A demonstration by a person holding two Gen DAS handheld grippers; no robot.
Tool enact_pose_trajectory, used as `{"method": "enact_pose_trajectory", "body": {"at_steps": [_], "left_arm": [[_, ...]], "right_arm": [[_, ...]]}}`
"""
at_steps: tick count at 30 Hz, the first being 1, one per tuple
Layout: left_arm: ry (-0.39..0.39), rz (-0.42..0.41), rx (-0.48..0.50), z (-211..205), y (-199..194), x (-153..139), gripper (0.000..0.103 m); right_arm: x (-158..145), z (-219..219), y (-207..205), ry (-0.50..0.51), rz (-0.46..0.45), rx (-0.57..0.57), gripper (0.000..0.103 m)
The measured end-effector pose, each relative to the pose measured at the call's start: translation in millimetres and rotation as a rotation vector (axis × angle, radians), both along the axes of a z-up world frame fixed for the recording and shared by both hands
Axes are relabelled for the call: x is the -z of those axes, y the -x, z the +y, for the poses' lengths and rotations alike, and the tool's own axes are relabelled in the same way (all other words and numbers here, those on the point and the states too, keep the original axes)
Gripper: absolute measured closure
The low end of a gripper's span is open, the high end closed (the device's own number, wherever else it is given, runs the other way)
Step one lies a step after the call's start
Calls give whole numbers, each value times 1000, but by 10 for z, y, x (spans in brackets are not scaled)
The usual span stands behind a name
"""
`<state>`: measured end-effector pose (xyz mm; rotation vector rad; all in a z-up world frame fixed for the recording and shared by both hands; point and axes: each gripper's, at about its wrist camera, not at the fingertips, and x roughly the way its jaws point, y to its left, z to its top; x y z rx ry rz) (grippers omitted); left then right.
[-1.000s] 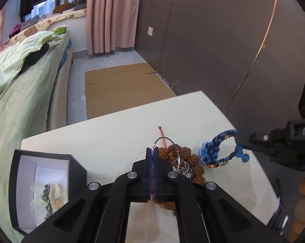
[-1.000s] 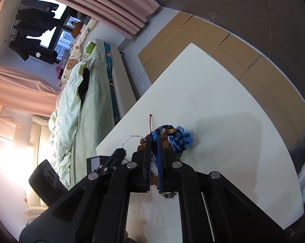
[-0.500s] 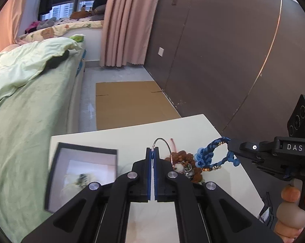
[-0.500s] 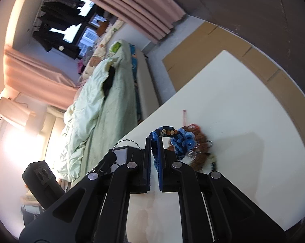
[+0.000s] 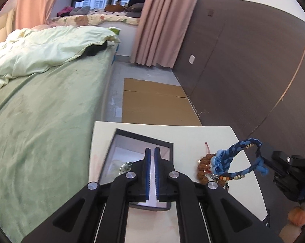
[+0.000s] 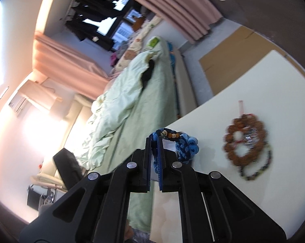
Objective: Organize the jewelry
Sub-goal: 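Drop the silver chain into the box with the left tool while the right drops the cord, then grasp the brown rudraksha bead bracelet with the right tool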
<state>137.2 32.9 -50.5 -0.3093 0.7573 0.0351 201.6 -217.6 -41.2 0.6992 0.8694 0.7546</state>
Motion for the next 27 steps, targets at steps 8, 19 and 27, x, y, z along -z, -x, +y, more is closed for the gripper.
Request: {"method": "enact_pose_trajectory", "body": {"at_steps": [8,19,27], "left_arm": [[29,-35,-89,281,195,-94,58],[27,-48,-166,555,357,-194,14],[33,-35,-155,542,373,-187,8]], "right_arm": [[-33,483,129,-40,-43,-97,96],[142,807,-9,-31,27,-124,46],[112,281,2,70,3,68,29]]}}
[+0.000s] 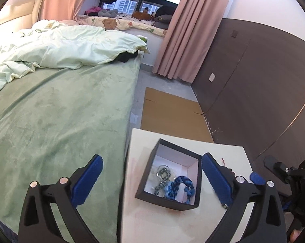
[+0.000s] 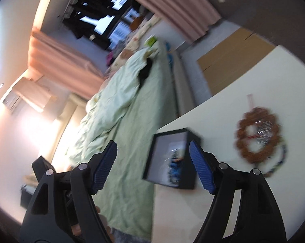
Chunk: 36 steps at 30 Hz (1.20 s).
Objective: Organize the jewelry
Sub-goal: 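Grasp the brown rudraksha bead bracelet with the right tool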
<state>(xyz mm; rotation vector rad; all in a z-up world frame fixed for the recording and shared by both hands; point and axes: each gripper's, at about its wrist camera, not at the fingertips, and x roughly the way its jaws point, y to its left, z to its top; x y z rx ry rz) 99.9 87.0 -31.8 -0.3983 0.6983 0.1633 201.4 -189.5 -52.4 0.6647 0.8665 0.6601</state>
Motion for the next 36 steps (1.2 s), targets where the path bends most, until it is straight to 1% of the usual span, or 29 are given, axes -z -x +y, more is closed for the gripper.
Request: {"method": "enact_pose_trajectory", "body": {"at_steps": [4,6,9,14,16,19,22,25,29,32,35,36], "left_arm": [[-21,-1,30,-137,-21,-7,8],[-31,0,46,-218,-26,1,8],[-33,11,70,-333,-48,41,8],[-64,17,117,-553,-86,67,8],[-66,20,133,-634,-105,92,8],[-72,30,156,-744,-143,135,8],[-82,35,173,-824,-179,166,8],[-74,40,182,-871,-212,198,8],[-63,52,205,-959,-265,240,8],[-62,55,217,-1008,-299,259,8],[-59,59,224,-1043,-329,277,8],[-58,60,225,-1041,-342,281,8]], "right_arm": [[56,-240,-15,64,23,69,29],[119,-361,-20,97,49,95,29],[226,-465,-69,153,101,119,29],[375,-592,-123,184,171,132,29],[437,-642,-129,198,197,137,36],[544,-677,-165,213,247,142,53],[674,-704,-220,235,297,149,63],[770,-693,-286,274,329,156,68],[857,-634,-371,334,347,155,69],[901,-605,-408,349,360,152,69],[950,-550,-460,387,364,155,70],[991,-532,-476,401,375,153,74]]}}
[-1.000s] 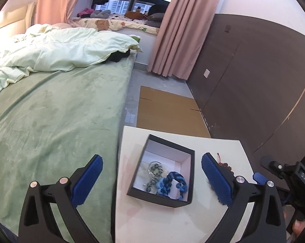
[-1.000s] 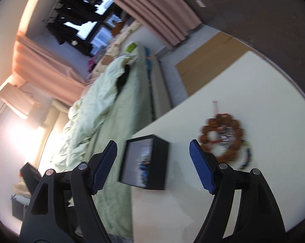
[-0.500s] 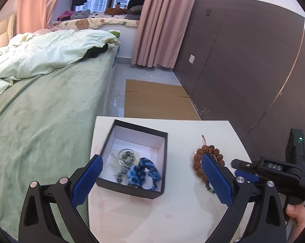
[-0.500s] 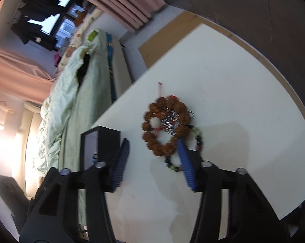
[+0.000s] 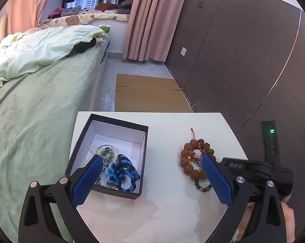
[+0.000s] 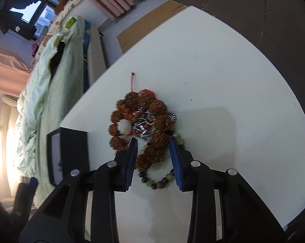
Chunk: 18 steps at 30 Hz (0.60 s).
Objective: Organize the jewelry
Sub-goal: 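Grasp the brown rudraksha bead bracelet with the right tool, then lift the rudraksha bracelet with the right tool while the left tool grasps the dark bead bracelet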
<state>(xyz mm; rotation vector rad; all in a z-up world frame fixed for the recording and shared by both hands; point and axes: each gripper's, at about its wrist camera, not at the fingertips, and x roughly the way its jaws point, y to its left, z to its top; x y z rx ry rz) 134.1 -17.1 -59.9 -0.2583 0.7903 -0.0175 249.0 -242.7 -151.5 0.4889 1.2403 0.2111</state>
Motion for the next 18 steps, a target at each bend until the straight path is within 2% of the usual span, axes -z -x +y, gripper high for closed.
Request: {"method": "enact_pose_trajectory", "body": {"at_steps": [4,5,6,12,18], "left_arm": [[1,5,2,-45,-18,30,8],[-1,5,4,-60,-18,36,8],[-2,4,10,-80,-18,47,8],[16,-16,22,-174,8,85,9],[10,1,49,-292,-43,160,16]], "right_arm": [[17,-16,-9,-3,0,7,77],[12,-48,5,-29,-1,18,78],[-23,-84,21,-59,-13,25,83],[-336,-244,51,-247,-158,11,84],[-566,-319,81,-389,-266,-24,84]]}}
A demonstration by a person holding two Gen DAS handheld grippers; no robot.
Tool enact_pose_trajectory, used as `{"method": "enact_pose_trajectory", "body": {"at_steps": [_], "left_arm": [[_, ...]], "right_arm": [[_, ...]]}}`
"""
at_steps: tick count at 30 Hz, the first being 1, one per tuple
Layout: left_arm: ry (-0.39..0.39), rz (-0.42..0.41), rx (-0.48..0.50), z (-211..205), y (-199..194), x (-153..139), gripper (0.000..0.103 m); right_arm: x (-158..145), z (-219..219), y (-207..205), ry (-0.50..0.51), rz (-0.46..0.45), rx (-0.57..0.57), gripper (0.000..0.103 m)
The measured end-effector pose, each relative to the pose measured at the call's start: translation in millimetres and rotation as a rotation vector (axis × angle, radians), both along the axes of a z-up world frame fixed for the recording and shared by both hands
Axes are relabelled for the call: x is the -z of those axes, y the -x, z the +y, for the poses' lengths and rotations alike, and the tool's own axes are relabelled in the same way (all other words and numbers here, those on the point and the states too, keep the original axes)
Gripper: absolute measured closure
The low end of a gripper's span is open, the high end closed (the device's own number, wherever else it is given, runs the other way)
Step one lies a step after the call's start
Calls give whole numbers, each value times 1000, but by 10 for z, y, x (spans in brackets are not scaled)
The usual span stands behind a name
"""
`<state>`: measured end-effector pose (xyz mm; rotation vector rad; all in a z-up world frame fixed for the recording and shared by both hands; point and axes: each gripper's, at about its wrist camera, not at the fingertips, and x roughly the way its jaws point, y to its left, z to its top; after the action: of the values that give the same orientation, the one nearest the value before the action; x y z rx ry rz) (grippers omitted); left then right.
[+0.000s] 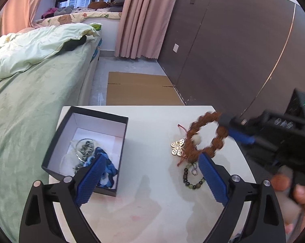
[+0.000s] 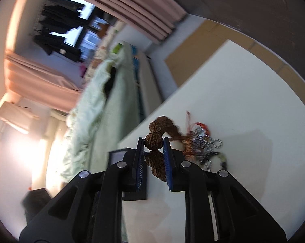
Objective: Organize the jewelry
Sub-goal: 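Lift the rudraksha bracelet with the right tool while the left tool grasps the dark bead bracelet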
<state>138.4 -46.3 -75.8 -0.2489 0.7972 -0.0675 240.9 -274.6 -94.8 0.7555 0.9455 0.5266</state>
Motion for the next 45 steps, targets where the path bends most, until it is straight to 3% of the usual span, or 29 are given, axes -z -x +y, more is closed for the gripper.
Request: {"method": "enact_pose_trajectory", "body": {"at_steps": [6,14,18,28,30,32,35,45], "left_arm": [[6,26,44,-147,-80,74,27],[5,109,129,-449,-259,338,46],[-34,145,166,-658,-306,526,59],[-157,178,183,-948,-387,824,79],[-206,180,201,-1010,-385,844,96],[-203,183,203,-993,-380,856,98],[-126,192,193,-869,-384,821,98],[-53,61,165,-506,-207,291,98]], "right_arm": [[-250,-202,94,-46,-86,26,84],[-235,-514,103,6,-38,93,84],[-161,-620,83,27,2,115,84],[-144,-675,72,39,19,110,84],[-156,-634,82,42,16,93,84],[-167,-613,87,42,11,85,84],[-189,-580,104,31,-5,73,84],[-413,-423,229,-37,-145,20,83]]}}
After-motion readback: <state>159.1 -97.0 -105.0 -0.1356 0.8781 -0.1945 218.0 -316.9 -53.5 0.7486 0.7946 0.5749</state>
